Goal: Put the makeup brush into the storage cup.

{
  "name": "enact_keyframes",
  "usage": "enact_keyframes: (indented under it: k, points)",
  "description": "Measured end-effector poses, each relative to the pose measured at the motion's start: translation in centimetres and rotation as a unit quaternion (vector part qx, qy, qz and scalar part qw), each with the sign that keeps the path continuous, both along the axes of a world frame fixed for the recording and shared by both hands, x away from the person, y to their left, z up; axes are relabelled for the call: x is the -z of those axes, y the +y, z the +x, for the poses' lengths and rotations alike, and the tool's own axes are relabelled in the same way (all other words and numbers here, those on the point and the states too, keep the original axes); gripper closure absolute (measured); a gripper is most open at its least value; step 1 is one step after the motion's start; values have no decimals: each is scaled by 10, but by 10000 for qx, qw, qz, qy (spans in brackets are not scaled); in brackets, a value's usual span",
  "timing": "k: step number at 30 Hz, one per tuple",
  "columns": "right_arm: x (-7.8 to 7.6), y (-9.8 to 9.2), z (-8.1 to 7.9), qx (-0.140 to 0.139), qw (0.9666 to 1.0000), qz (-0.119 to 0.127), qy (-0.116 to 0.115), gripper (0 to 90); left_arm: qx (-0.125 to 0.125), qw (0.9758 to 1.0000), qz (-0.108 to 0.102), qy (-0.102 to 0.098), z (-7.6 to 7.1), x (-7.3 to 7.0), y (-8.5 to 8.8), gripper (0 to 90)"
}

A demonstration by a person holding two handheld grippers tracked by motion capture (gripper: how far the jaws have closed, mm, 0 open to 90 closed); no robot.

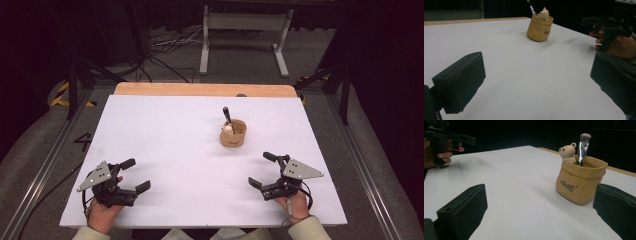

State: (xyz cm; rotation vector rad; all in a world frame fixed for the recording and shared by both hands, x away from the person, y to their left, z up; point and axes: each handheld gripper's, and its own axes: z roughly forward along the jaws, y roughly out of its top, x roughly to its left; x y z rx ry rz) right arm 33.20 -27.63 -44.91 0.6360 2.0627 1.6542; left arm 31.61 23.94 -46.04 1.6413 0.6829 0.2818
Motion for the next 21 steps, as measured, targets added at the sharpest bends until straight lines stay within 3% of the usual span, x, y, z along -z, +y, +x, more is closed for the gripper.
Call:
enact_keyframes:
  k: [3,5,7,21]
  points:
    - [5,1,-1,97,9999,-27,88,0,19,10000,-8,7,0,0,-1,3]
    - [8,4,-1,83,9995,-66,291,0,27,10000,-17,-13,0,0,-1,3]
    - [7,5,-1,88,9997,-87,195,0,35,10000,-36,12,0,0,-1,2]
    - [7,3,-1,120,9998,4,182,0,104,9999,-49,26,1,2,-3,2]
